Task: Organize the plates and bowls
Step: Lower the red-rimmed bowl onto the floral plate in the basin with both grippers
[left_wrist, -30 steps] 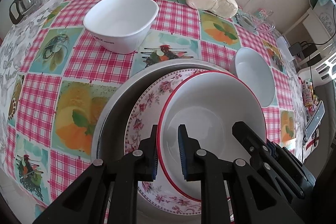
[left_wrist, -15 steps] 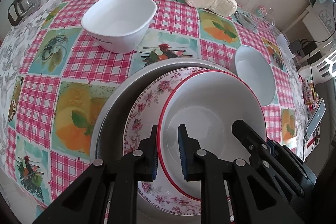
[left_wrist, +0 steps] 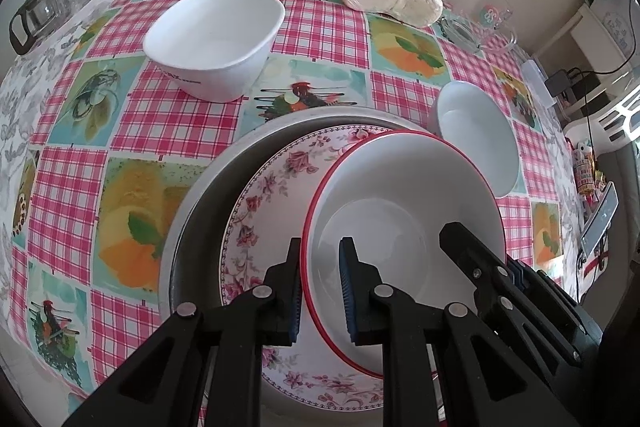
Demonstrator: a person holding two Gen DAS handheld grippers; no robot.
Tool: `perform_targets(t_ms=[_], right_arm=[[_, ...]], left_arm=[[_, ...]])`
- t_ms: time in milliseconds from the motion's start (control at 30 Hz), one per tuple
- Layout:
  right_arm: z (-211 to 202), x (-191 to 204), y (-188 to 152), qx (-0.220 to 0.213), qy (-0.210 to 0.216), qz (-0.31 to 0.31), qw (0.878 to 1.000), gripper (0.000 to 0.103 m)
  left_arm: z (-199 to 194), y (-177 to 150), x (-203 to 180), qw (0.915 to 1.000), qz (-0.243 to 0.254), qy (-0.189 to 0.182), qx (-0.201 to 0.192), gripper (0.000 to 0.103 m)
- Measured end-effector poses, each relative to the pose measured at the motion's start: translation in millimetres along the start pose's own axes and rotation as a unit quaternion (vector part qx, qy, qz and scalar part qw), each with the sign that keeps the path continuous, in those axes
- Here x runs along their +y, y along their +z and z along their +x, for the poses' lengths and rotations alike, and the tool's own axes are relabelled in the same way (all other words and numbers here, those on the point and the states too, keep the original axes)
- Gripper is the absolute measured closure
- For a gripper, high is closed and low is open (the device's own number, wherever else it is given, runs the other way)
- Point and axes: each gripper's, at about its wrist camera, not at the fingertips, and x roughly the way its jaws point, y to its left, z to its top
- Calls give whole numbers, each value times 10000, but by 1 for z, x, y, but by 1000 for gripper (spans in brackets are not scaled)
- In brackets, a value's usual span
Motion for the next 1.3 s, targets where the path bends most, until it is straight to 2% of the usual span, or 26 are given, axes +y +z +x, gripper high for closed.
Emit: perform_targets(t_ms=[333,667,800,1200,1300], right_arm=[[2,0,0,20,-32,-12,10000,87],[-21,2,6,-438,-143,-62,9989,88],[-25,-3,8,-556,-199,69,9982,87],[-39,-12,13,-859,-141,289,9958,87],[-38,-15,13,-840,-176,357,9957,87]], left_arm=[[-2,-1,2,10000,-15,24,-39,85],[-24,1,12,9991,-92,83,-397,84],[-29,2,17,9984,-205,-2,-522,72],[-41,6,21,9967,-292,-83,-751,70],[-42,7,25,9963,-377,-103,-766,66]])
